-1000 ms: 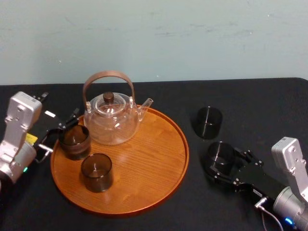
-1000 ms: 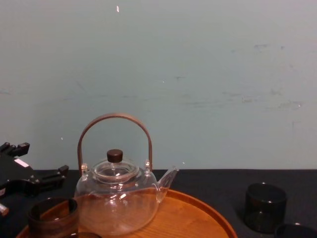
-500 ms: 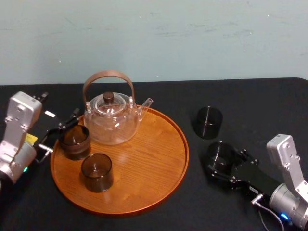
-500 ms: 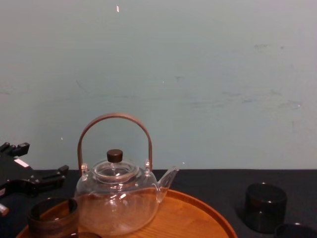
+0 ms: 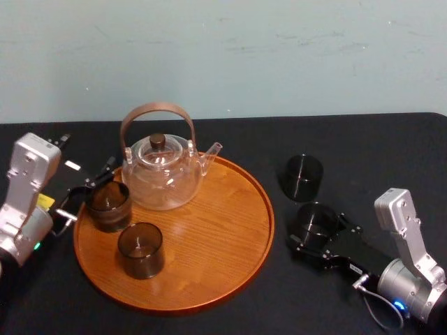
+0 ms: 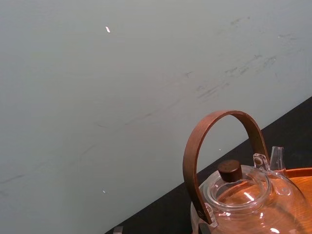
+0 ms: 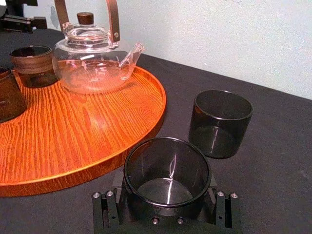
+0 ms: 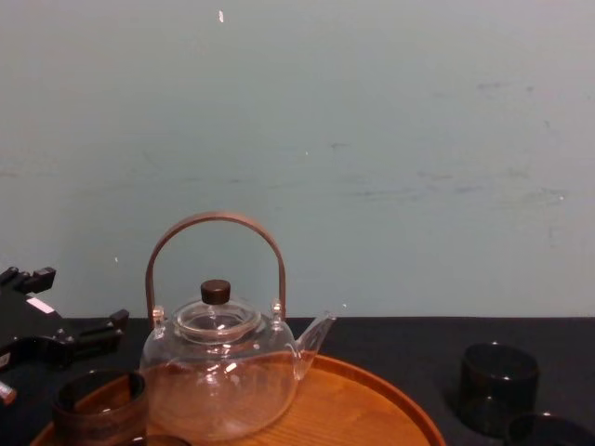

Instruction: Pick up the glass from the table and place it on the tray.

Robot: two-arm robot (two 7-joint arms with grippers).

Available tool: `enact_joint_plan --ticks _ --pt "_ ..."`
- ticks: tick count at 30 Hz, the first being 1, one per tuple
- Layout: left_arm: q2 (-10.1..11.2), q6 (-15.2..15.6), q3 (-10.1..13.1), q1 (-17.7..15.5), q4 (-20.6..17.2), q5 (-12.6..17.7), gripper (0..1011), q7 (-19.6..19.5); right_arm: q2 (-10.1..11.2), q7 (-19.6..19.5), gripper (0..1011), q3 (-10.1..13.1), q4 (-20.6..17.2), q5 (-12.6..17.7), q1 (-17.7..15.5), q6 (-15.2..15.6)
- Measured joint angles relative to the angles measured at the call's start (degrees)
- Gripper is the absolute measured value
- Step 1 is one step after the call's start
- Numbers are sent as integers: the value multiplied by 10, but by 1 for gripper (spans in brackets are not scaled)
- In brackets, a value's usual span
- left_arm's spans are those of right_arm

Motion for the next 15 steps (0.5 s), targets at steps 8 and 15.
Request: enact_joint_plan --ticks 8,15 --pt "0 0 0 0 0 0 1001 0 -3 3 1002 -1 6 4 4 0" --pt "0 0 0 0 0 0 1002 0 -2 2 926 -1 4 4 3 0"
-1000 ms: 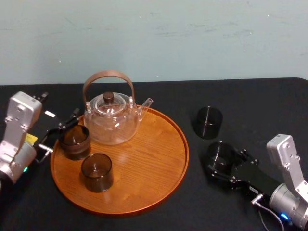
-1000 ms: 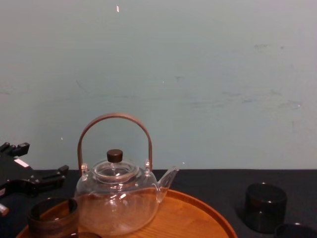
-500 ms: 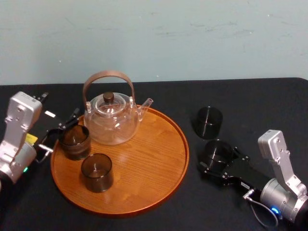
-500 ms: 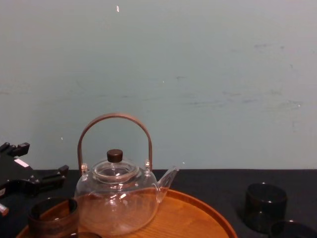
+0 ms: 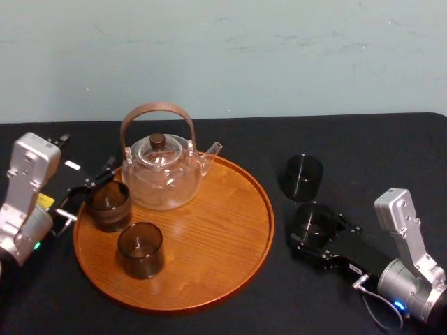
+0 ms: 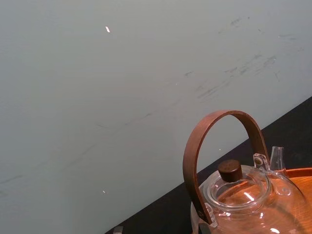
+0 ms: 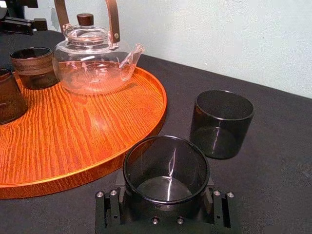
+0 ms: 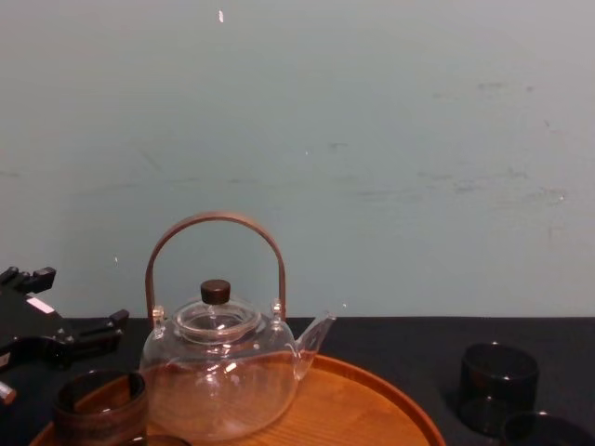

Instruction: Pick up the glass from the table and place it on the tray.

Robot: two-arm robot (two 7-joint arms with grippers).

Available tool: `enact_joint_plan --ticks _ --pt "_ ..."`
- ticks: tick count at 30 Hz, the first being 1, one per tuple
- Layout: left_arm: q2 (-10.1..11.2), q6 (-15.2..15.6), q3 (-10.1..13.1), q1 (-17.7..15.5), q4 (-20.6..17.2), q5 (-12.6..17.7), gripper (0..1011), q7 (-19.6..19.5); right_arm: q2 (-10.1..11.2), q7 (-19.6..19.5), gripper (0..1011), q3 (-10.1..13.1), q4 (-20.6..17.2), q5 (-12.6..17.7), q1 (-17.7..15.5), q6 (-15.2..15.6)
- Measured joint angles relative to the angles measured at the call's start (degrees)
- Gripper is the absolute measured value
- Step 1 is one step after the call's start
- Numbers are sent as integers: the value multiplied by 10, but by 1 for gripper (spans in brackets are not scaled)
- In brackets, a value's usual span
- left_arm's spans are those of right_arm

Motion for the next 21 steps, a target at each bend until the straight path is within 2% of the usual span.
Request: enact_joint_plan --ticks 21 --pt "0 0 0 0 0 0 1001 0 1 -2 904 1 -3 -1 -2 0"
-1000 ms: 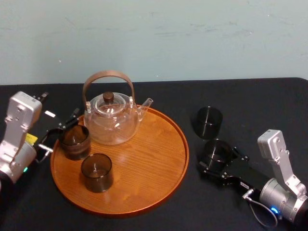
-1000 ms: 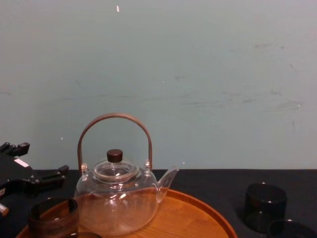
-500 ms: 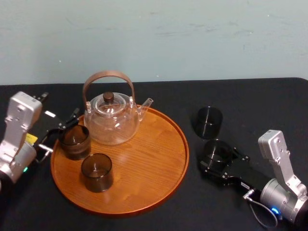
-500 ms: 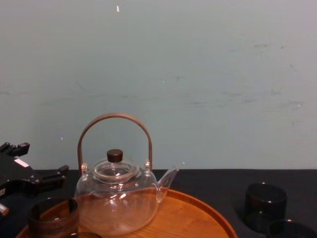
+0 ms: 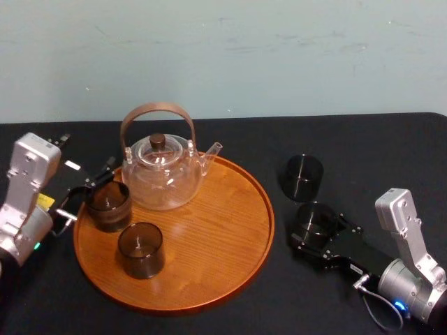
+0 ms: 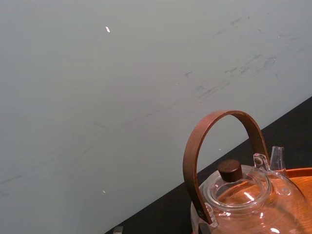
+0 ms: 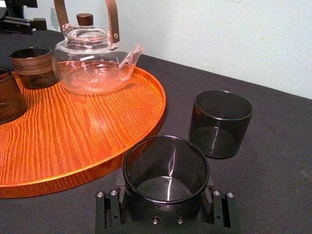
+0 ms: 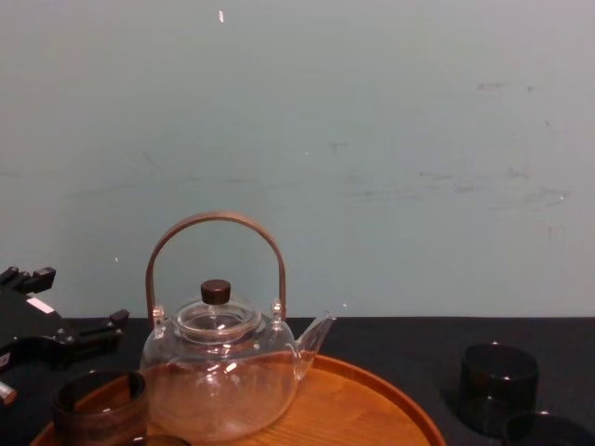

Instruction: Pick up the glass from the table and place it on the tray.

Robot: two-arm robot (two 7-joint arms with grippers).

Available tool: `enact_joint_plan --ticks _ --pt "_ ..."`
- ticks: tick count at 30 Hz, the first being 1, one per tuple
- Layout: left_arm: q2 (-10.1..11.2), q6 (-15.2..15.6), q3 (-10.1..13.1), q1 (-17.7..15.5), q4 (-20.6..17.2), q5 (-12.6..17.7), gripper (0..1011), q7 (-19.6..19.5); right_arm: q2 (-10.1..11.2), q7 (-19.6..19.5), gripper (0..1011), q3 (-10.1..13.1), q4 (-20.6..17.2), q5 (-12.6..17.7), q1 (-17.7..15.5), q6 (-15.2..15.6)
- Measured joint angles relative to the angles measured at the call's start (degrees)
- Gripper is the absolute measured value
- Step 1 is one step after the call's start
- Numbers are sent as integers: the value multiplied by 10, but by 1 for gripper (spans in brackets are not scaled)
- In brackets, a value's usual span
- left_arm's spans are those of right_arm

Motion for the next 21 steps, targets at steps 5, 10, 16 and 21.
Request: enact_joint_plan --ticks 5,10,16,21 --pt "0 0 0 0 0 0 1002 0 1 2 904 0 -1 4 0 -2" --pt "0 0 0 0 0 0 1001 0 5 5 905 0 -13 8 -1 -5" --pt "0 0 0 0 0 0 1001 0 12 8 904 -2 -37 9 -2 -7" --pt "0 0 0 0 0 0 1002 0 15 13 905 -7 -55 11 -3 -7"
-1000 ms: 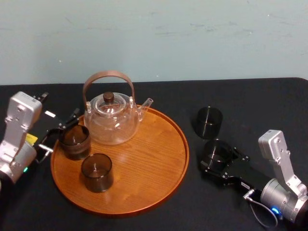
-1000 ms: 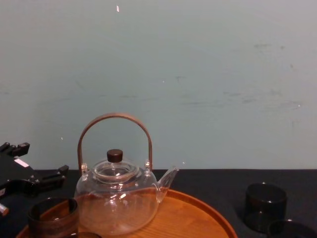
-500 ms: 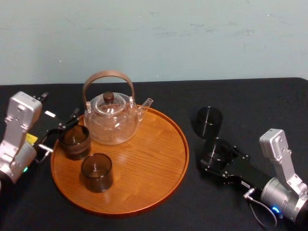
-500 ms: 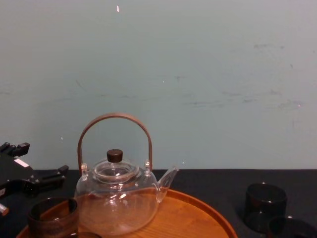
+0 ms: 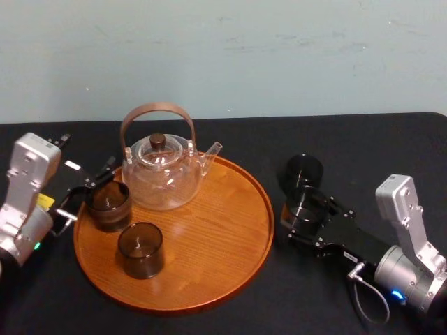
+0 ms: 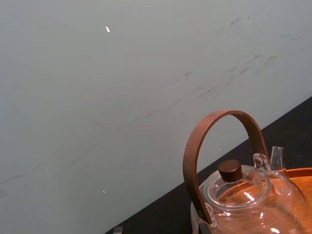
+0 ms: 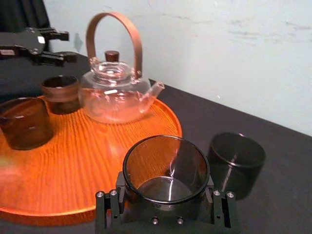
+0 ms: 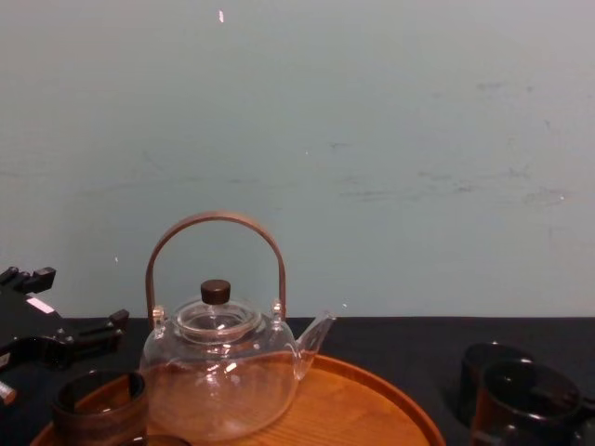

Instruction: Pick up the glass from the table and place it on the tray.

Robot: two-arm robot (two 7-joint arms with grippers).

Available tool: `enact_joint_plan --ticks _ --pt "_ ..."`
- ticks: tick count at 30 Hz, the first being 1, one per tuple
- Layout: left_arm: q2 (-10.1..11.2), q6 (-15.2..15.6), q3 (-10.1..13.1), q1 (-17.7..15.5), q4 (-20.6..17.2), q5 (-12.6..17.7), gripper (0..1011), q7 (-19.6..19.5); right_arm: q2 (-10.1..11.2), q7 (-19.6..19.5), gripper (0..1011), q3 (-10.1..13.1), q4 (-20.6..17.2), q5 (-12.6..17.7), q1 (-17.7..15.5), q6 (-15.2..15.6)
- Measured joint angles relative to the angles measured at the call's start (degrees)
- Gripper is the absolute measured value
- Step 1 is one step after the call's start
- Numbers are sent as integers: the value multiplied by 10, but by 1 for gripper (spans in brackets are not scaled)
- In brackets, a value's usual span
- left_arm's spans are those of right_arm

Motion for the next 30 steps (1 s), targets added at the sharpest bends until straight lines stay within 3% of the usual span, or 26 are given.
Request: enact_joint_plan --ticks 11,30 --pt "0 0 0 0 0 0 1001 0 -2 16 904 -26 -11 2 16 1" --pt "0 0 0 0 0 0 1001 0 -37 43 905 -101 30 -5 68 4"
